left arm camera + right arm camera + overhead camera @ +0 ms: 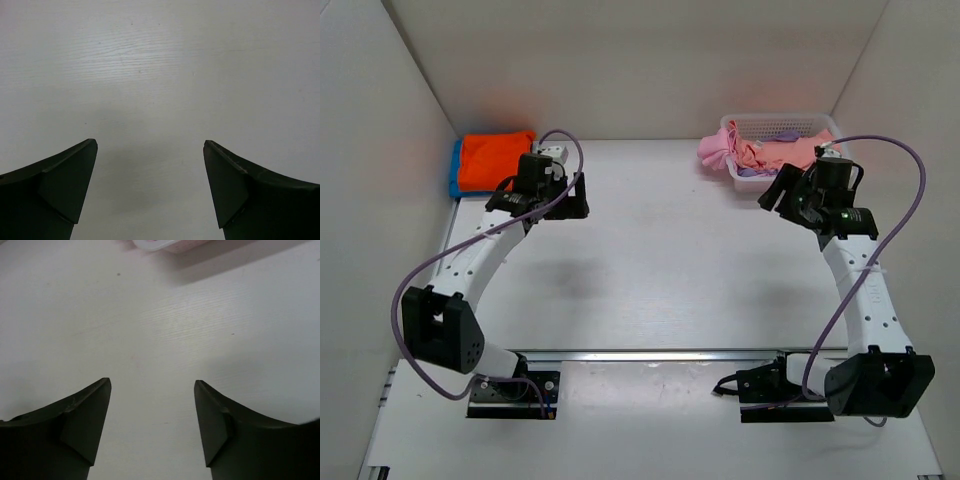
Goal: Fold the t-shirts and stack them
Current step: Grab crumpled tshirt from bin with the right arm
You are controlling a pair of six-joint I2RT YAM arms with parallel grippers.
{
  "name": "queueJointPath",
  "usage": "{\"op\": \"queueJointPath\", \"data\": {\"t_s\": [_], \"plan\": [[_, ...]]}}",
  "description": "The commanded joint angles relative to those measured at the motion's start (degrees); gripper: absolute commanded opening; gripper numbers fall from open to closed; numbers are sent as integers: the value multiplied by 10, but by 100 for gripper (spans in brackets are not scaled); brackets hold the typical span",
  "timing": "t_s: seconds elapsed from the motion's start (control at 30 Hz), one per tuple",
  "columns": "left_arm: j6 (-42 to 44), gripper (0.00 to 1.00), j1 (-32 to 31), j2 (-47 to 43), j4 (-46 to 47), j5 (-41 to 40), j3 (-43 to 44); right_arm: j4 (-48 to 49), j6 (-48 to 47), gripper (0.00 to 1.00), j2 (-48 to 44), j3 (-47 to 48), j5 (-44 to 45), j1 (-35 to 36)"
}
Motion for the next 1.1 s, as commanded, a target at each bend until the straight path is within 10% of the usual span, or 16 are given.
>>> {"op": "queueJointPath", "data": {"t_s": [0.0, 0.17, 0.23, 0.3, 0.33, 0.37, 0.43, 0.47, 0.53, 1.07], "plan": [[36, 98, -3, 18, -39, -53, 18, 18, -47, 67, 41, 42, 31, -7], [34, 95, 43, -59, 55, 37, -83, 33, -101, 71, 194, 194, 54, -39], [29, 59, 44, -89, 95, 42, -99, 3, -117, 56, 310, 321, 48, -47], [25, 3, 38, -89, 94, 28, -90, -24, -124, 0, 387, 415, 60, -50], [26, 0, 37, -80, 99, 22, -86, -39, -128, 0, 438, 471, 60, -54], [31, 1, 36, -76, 99, 11, -84, -49, -134, 1, 491, 533, 61, -56], [32, 60, 33, -69, 113, 9, -76, -78, -135, 18, 568, 636, 60, -67], [30, 65, 33, -61, 116, 11, -75, -102, -133, 26, 620, 704, 52, -68], [29, 66, 39, -53, 122, 15, -72, -105, -116, 49, 668, 769, 33, -87], [38, 69, 37, 0, 144, 10, -82, -35, -102, 72, 796, 767, -78, -67]]}}
